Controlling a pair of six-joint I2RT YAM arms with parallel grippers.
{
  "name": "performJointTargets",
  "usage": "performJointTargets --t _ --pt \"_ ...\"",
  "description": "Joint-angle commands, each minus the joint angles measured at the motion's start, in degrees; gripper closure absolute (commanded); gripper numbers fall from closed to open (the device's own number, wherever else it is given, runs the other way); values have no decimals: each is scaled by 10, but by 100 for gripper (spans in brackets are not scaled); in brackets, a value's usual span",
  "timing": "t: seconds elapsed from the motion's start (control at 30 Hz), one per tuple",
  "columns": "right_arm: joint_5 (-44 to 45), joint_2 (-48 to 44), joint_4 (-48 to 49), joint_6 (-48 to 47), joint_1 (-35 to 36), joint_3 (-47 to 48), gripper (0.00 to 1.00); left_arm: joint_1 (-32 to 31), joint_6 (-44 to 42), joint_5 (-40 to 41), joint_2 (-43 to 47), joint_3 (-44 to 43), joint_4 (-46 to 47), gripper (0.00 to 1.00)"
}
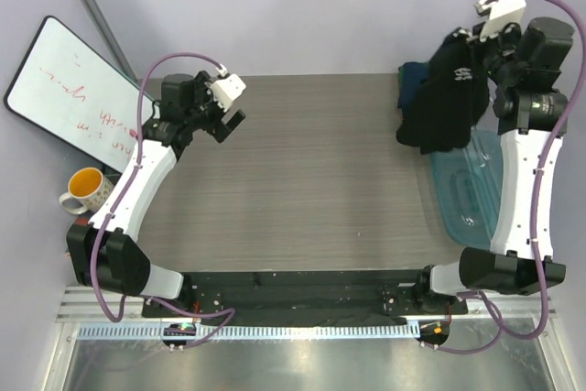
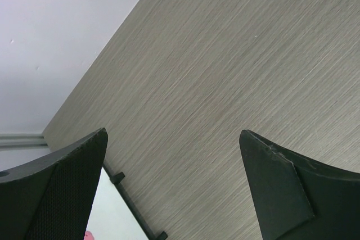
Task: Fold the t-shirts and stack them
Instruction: Move the tshirt to the center of the board
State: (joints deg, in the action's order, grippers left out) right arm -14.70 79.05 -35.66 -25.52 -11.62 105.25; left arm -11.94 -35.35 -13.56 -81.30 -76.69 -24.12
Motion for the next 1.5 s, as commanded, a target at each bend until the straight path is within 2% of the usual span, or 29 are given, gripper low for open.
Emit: performJointTargets --t 0.0,0.13,0.53,0.67,0.7,0.77,0.8,0.9,1.03,1.13,1.17,1.27,1.4,1.47 --pt "-26 12 80 -2 59 46 99 -3 23 -6 32 21 57 0" --pt "-46 25 100 -7 106 41 99 -9 38 -7 42 41 67 0" --pt "-114 46 132 -51 336 15 99 -17 39 11 90 94 85 0" --pt "-63 60 144 -101 366 12 98 -19 49 10 90 98 88 0" --pt "2 71 137 -113 367 7 69 -19 51 11 89 98 90 0" --pt "54 73 129 -138 364 -21 31 -20 52 13 85 99 89 0" --pt "75 68 129 -152 361 -42 1 -20 51 14 84 100 89 0" --pt "123 52 123 -185 340 -135 0 -20 49 17 83 104 89 0" --pt "84 38 74 -122 284 -167 0 -20 40 13 84 111 86 0" --pt "31 41 -16 -138 276 -179 0 -22 28 -12 75 111 56 0" --pt "11 46 -67 -150 275 -181 0 -23 12 -20 67 108 41 0" --pt "-1 60 -94 -151 278 -205 0 -30 -20 -45 36 92 -24 0" --pt "14 73 -84 -156 277 -241 0 -39 -66 -64 -11 76 -123 0" --pt "11 75 -76 -154 277 -250 0 -49 -78 -52 -32 73 -139 0"
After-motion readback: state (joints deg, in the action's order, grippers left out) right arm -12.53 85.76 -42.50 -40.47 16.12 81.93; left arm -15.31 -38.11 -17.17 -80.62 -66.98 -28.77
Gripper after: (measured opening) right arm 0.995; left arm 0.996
